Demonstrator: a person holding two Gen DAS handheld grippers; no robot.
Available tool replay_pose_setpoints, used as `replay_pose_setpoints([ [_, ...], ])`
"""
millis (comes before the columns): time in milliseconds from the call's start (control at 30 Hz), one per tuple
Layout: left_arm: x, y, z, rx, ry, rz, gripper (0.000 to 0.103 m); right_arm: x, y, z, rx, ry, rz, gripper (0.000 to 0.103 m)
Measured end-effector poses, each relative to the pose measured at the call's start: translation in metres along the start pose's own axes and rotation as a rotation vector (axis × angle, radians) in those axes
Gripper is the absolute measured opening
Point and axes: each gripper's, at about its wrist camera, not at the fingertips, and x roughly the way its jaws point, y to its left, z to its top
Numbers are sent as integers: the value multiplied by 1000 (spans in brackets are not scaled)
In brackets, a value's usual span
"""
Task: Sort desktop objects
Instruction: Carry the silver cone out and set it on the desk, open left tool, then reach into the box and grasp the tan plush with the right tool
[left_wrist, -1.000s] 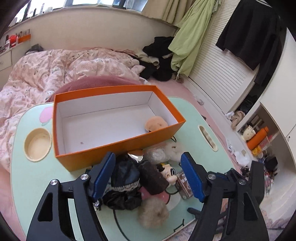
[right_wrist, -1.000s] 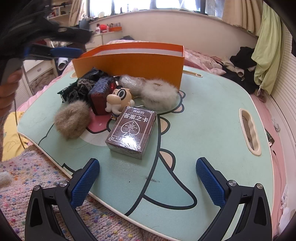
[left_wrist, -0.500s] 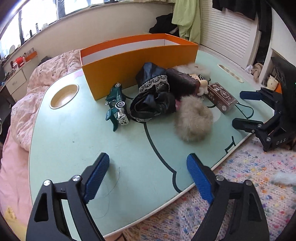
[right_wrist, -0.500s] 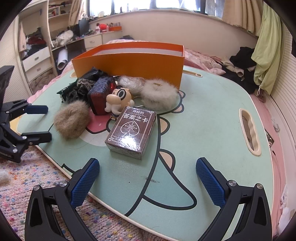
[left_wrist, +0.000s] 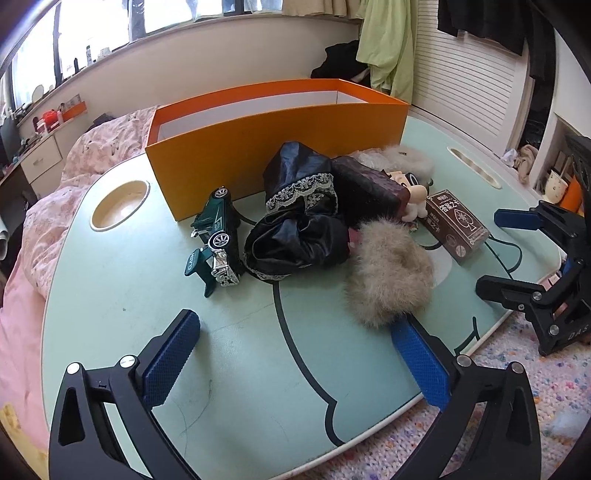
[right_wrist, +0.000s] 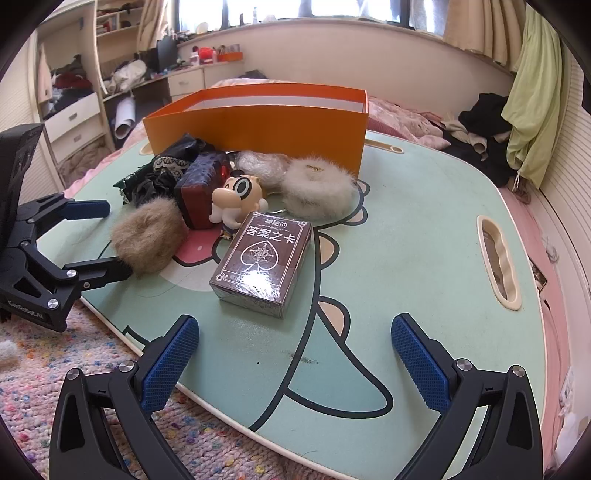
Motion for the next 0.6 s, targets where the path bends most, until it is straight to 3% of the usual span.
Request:
replay_pose_setpoints([
  [200, -2, 0, 1, -1, -4, 0, 103, 1, -3, 2, 6, 16, -7, 103],
  [300, -1, 0, 1, 0, -6, -1, 103, -6, -11, 18, 57, 19, -16, 83],
  [400, -2, 1, 0, -1, -13, -3, 103, -30, -18, 61, 83, -52, 41, 80],
  [467, -3, 1, 0, -1, -14, -3, 103, -41, -18, 103, 69, -62, 27, 80],
  [533, -3, 1, -1, -1, -14, -3, 103, -33, -21, 146, 74, 21, 13, 78],
  [600, -3, 1, -1, -3, -16, -4, 103, -9, -23, 180, 98, 160, 24, 77],
])
